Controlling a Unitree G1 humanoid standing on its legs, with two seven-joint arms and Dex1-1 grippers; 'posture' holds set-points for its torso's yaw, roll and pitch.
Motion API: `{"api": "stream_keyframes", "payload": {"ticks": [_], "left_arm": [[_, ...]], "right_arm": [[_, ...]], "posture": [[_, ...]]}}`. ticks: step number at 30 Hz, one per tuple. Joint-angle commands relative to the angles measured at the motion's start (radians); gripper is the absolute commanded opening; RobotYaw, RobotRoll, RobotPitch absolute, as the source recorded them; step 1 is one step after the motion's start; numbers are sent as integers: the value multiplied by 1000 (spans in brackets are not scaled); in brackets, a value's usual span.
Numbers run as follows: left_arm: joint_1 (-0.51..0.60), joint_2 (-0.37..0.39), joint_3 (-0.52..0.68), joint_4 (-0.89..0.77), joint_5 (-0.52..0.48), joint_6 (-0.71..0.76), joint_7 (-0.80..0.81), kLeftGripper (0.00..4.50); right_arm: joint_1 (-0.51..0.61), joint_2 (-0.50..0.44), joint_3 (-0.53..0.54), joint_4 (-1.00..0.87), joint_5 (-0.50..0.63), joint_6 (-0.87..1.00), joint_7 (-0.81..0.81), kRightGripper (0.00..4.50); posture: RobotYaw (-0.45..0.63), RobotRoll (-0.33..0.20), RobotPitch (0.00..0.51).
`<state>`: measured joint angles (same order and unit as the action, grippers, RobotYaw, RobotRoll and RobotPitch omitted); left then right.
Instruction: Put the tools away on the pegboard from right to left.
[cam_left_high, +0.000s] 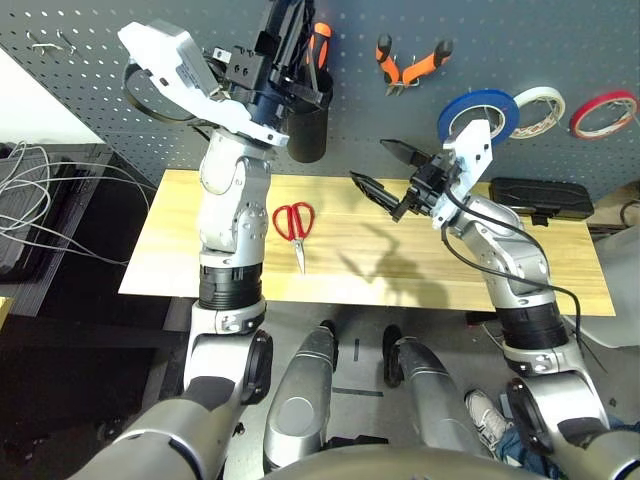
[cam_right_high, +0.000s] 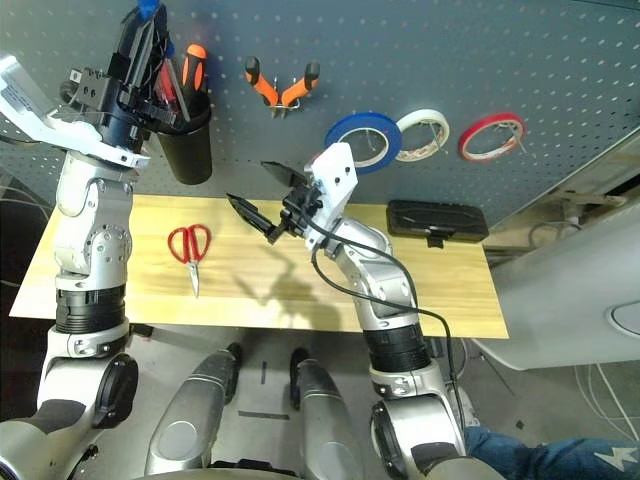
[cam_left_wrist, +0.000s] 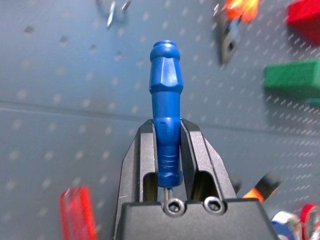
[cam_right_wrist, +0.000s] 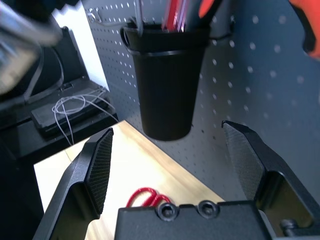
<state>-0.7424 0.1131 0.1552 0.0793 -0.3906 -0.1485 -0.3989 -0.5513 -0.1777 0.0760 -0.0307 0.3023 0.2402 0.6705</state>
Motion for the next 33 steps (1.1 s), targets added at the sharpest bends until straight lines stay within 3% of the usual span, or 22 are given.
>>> {"api": "stream_keyframes", "payload": {"ticks": [1,7,18,33], "left_arm": [[-15,-6,2,63,24,-68,-3,528],[-66,-11,1,81,3,-85,2,528],[-92,-9,-39,-69,-98,62,-44,528],[-151,11,27,156,18,-179,-10,528]], "right_arm": [[-12,12,5,-1,2,-12,-14,4500],[-21,17,2,-4,4,-21,-26,4500],[-24,26,-3,-13,14,-23,-39,4500],[-36,35,-11,1,17,-37,-55,4500]], "posture": [[151,0,273],[148,0,274],[153,0,276],[148,0,274]]}}
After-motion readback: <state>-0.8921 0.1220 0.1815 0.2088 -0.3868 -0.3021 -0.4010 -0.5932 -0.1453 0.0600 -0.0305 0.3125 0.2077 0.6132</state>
